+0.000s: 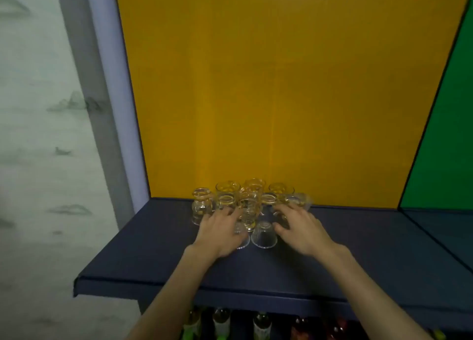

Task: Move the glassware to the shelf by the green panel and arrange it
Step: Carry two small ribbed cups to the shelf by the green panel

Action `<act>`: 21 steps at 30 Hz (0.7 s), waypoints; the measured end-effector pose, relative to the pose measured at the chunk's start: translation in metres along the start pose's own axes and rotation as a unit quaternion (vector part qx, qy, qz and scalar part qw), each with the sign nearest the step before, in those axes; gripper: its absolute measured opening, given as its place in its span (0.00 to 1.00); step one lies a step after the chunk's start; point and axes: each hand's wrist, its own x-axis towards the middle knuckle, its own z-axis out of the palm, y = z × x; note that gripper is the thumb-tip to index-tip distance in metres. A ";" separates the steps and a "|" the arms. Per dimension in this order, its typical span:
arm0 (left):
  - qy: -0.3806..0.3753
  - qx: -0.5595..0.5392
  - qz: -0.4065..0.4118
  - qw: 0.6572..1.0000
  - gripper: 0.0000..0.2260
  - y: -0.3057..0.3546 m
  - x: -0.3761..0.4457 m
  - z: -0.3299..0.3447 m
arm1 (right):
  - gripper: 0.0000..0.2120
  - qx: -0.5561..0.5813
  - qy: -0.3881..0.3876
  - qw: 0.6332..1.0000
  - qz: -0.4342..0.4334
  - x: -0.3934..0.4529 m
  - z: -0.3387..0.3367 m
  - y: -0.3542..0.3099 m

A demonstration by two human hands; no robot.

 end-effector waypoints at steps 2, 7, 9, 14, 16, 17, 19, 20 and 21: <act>-0.021 0.015 0.004 1.000 0.27 0.000 -0.002 0.009 | 0.22 0.001 -0.008 1.000 0.017 0.001 0.006 0.000; -0.042 0.019 0.003 0.999 0.29 -0.006 -0.002 0.036 | 0.21 0.003 -0.015 0.999 0.030 0.004 0.024 -0.001; -0.043 0.017 0.007 0.999 0.30 -0.008 0.000 0.041 | 0.21 -0.003 -0.021 0.999 0.026 0.006 0.029 -0.003; -0.037 0.009 0.015 0.999 0.29 -0.015 0.000 0.042 | 0.23 0.000 -0.035 0.999 0.028 0.008 0.042 -0.002; -0.046 0.007 0.015 0.999 0.28 -0.016 -0.002 0.039 | 0.23 0.003 -0.037 0.999 0.032 0.008 0.047 0.000; -0.050 0.007 0.017 0.999 0.28 -0.017 -0.002 0.038 | 0.24 0.003 -0.038 0.999 0.034 0.009 0.049 0.000; -0.055 0.001 0.021 0.998 0.28 -0.018 -0.003 0.034 | 0.26 0.002 -0.045 0.998 0.046 0.010 0.053 0.001; -0.056 -0.004 0.022 0.998 0.28 -0.017 -0.004 0.033 | 0.27 0.005 -0.046 0.997 0.053 0.011 0.055 0.001; -0.051 -0.011 0.026 0.998 0.27 -0.018 -0.006 0.032 | 0.28 0.011 -0.045 0.997 0.060 0.012 0.057 0.001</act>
